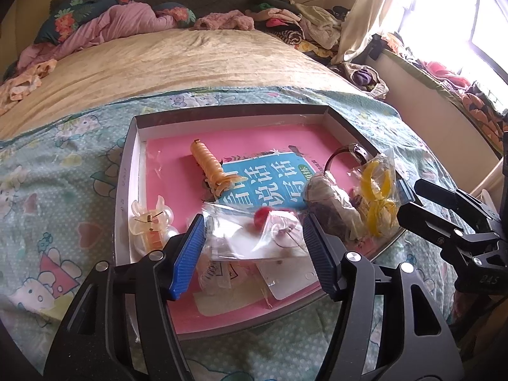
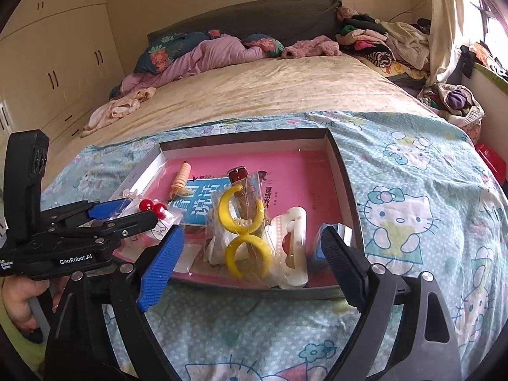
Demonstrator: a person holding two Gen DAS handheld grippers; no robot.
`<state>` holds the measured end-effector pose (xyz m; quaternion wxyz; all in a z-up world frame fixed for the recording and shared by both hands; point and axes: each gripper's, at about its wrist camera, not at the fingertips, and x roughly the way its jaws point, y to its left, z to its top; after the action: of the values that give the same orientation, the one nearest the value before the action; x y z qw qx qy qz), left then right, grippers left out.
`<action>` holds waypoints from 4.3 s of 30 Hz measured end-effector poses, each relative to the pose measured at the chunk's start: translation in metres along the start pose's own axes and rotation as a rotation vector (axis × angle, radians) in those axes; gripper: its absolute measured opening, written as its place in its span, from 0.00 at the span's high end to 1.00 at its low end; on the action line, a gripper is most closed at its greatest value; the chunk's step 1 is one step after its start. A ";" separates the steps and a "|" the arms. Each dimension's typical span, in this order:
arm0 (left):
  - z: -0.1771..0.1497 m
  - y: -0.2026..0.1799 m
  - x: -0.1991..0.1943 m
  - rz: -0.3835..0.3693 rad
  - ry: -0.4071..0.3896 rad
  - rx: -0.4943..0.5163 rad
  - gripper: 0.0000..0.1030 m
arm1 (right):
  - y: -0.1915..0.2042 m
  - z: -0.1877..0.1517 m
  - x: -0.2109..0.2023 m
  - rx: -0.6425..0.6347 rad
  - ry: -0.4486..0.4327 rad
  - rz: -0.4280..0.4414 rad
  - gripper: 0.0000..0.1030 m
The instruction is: Organize jewelry
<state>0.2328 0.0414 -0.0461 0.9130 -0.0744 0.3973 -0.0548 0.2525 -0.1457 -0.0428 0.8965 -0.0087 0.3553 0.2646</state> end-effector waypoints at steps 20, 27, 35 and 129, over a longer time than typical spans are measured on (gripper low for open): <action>-0.014 -0.026 -0.070 0.011 -0.084 0.000 0.09 | 0.005 -0.020 -0.078 -0.004 -0.078 0.005 0.04; -0.041 -0.036 -0.097 0.031 -0.108 0.009 0.09 | 0.016 -0.040 -0.104 -0.018 -0.095 0.004 0.04; -0.085 -0.049 -0.112 0.022 -0.103 -0.029 0.09 | 0.023 -0.068 -0.121 -0.048 -0.078 -0.032 0.04; -0.093 0.010 -0.103 0.183 -0.037 -0.218 0.09 | -0.030 -0.069 -0.104 0.009 0.003 -0.168 0.04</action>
<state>0.0953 0.0591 -0.0366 0.9079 -0.1373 0.3892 0.0737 0.1600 -0.2340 -0.0325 0.9150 -0.0347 0.3559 0.1869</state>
